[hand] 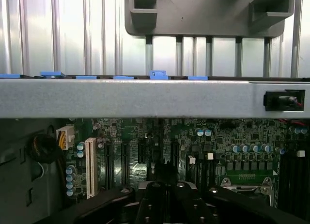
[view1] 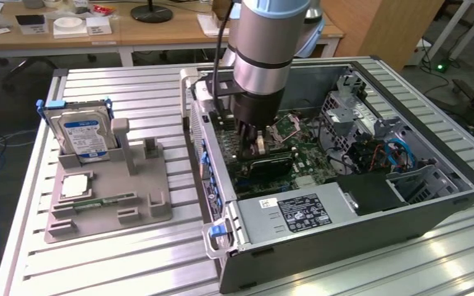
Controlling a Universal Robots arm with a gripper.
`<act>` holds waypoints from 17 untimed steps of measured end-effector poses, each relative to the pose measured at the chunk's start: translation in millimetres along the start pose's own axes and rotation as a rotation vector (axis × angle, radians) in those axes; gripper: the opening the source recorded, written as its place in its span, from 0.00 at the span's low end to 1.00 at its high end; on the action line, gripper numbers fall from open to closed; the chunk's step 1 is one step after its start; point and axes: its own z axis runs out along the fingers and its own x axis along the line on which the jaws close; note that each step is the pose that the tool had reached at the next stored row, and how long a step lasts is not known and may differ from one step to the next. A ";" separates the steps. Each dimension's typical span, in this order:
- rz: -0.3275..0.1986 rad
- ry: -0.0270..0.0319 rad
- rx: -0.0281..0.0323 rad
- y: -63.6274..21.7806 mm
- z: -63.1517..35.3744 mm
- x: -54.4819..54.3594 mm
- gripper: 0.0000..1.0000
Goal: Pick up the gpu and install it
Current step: 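Press down on the gpu until it lock into place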
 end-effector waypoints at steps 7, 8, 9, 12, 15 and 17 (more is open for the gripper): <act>-0.002 0.0021 -0.0018 0.1 9.0 0.6 0.11; -0.002 0.0017 -0.0021 0.1 9.6 0.6 0.11; -0.002 0.0004 -0.0019 0.2 10.0 0.6 0.11; -0.002 -0.0079 -0.0002 -0.1 7.6 0.0 0.11; -0.002 -0.0098 -0.0013 -0.2 -1.3 -0.1 0.11; -0.002 -0.0118 -0.0012 -0.2 -4.2 -0.2 0.11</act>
